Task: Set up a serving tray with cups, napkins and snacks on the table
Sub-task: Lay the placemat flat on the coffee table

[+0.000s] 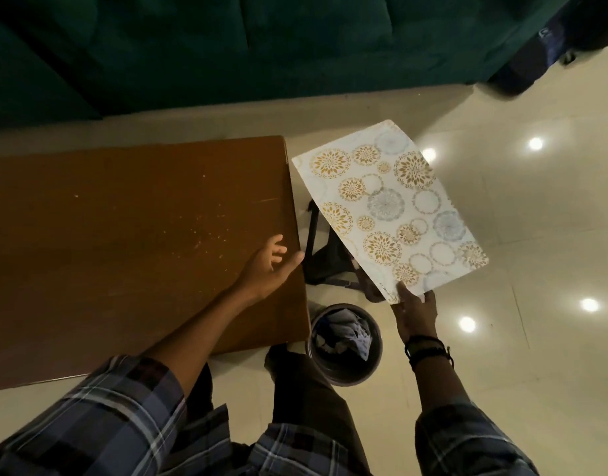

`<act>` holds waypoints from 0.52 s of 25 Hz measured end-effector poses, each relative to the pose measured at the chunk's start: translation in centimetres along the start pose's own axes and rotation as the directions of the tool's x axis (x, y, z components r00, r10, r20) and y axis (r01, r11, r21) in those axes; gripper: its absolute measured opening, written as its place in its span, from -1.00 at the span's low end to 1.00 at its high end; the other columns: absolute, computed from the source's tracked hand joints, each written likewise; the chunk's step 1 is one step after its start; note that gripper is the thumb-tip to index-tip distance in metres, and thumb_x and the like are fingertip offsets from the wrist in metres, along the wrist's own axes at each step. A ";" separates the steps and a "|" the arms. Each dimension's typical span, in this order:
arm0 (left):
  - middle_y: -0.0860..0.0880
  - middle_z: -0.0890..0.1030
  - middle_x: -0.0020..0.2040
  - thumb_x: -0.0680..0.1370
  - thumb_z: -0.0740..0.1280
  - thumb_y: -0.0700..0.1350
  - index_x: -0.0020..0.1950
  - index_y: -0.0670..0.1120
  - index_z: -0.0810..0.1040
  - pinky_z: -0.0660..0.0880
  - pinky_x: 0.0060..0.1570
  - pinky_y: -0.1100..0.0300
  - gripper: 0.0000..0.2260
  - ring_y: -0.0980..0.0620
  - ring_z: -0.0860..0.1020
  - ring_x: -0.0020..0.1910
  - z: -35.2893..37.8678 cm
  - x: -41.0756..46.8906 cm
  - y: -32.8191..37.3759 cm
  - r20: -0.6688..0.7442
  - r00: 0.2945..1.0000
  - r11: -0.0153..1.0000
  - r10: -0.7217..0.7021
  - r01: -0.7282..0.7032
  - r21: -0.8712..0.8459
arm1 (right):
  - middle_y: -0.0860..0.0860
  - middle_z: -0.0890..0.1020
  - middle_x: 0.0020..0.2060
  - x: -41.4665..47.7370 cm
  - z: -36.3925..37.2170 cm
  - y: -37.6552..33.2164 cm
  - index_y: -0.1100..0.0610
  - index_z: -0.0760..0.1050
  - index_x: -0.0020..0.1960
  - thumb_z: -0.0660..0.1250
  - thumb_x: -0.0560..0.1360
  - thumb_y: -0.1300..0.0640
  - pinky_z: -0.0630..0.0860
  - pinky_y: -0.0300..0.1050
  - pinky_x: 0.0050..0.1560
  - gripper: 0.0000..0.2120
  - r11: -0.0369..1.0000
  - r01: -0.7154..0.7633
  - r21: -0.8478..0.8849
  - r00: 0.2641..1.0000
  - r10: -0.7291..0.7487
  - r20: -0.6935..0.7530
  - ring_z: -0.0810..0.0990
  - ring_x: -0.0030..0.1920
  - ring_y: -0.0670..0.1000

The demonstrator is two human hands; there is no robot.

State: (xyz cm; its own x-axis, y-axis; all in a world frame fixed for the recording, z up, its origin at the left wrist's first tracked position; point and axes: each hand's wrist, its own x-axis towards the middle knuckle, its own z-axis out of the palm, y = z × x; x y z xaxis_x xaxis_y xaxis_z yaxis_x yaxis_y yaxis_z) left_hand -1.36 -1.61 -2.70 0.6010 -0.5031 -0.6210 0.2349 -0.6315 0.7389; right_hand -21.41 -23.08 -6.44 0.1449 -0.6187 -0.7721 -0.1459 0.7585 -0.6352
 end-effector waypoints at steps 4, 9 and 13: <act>-0.08 0.40 0.41 0.51 0.26 0.19 0.50 -0.02 0.17 0.47 0.12 0.11 -0.37 -0.02 0.44 0.30 -3.8 -1.4 -1.4 -0.085 0.996 0.998 -0.017 0.011 -0.067 | 0.04 0.56 0.29 -4.6 2.0 -0.5 0.05 0.34 0.42 0.45 0.42 0.22 0.60 -0.06 0.11 -0.38 0.996 0.079 0.047 0.948 -0.090 0.304 0.59 0.22 0.06; -0.11 0.44 0.37 0.59 0.16 0.13 0.46 -0.07 0.26 0.47 0.17 0.03 -0.50 -0.05 0.49 0.26 -10.6 -3.3 -4.0 -0.284 0.955 0.972 -0.079 0.010 -0.235 | 0.17 0.58 0.16 -9.4 6.2 0.4 0.17 0.31 0.37 0.36 0.53 0.20 0.59 -0.34 -0.35 -0.54 0.878 0.198 -0.435 0.917 -0.010 0.398 0.62 -0.13 0.00; -0.06 0.48 0.29 0.54 0.00 0.34 0.45 -0.02 0.29 0.49 0.17 -0.14 -0.38 -0.07 0.52 0.18 -18.0 -6.2 -7.4 -0.361 0.908 0.755 -0.211 -0.084 -0.651 | 0.10 0.58 0.26 -11.1 9.5 2.8 0.10 0.37 0.39 0.27 0.53 0.37 0.61 0.08 0.08 -0.54 0.898 0.175 -0.404 0.737 0.153 0.658 0.60 0.21 0.17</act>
State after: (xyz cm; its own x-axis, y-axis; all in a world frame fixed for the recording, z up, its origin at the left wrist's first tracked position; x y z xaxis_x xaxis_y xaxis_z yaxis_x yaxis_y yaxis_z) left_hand 6.94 16.83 0.37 0.7724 -0.1110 -0.6253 0.6241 -0.0503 0.7798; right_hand -14.11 -12.14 0.48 0.7285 -0.2056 -0.6535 -0.5012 0.4903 -0.7130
